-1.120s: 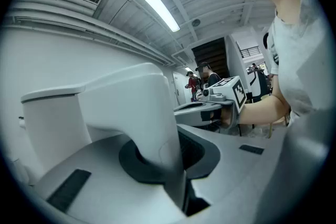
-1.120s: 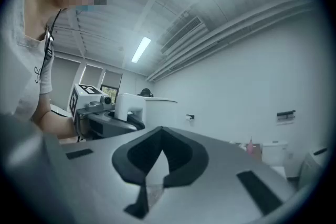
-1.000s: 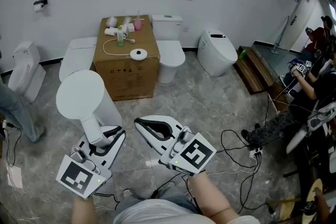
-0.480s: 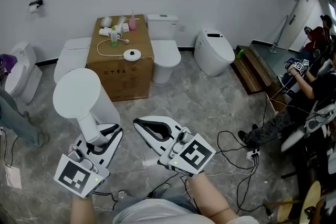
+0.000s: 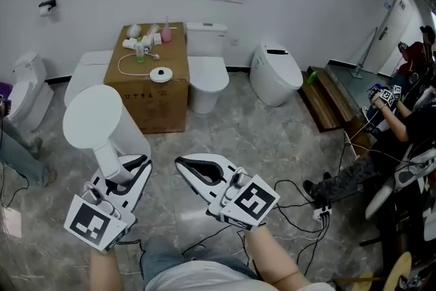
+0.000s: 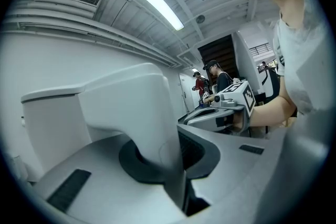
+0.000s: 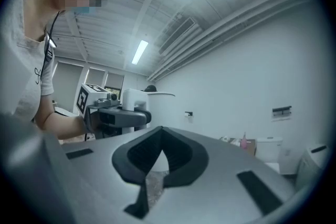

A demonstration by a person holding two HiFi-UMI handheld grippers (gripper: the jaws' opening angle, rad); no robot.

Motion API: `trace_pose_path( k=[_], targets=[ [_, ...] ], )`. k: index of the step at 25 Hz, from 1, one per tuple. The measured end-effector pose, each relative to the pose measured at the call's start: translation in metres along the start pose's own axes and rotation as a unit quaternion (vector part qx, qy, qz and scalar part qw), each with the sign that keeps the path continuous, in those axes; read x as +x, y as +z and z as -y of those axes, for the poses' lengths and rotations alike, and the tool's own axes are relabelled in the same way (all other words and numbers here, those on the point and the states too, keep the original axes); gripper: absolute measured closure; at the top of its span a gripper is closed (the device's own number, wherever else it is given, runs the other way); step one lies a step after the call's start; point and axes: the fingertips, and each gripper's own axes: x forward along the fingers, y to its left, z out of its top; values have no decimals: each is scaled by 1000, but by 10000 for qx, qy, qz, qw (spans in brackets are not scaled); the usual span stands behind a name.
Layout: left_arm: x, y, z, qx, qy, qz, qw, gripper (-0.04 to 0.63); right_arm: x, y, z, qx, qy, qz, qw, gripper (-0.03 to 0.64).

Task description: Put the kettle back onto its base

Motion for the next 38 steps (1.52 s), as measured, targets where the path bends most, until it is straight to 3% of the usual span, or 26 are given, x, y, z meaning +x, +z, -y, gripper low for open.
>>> trace_pose_path(
  k=[6,10,18,27,38],
  targets=[
    [26,-2,3,-136,73,-79,9998,555,-15,-2,29,174,6,152,9997,609],
    [40,-12,-13,-161,-77,-204,9996,555,3,-5,51,221,-16,186,9996,609],
    [66,-31,-83,-233,-397,-210,9987,555,76,-11,96,193,-143,140,9996,609],
    [80,-39,-176,-59,-855,-112,9963,555,177,-9,133,89,-373,198,9991,609],
    [108,-52,-235,-99,-950,-6,9954,555,223,-17,172,64,-506,90,9987,609]
  ],
)
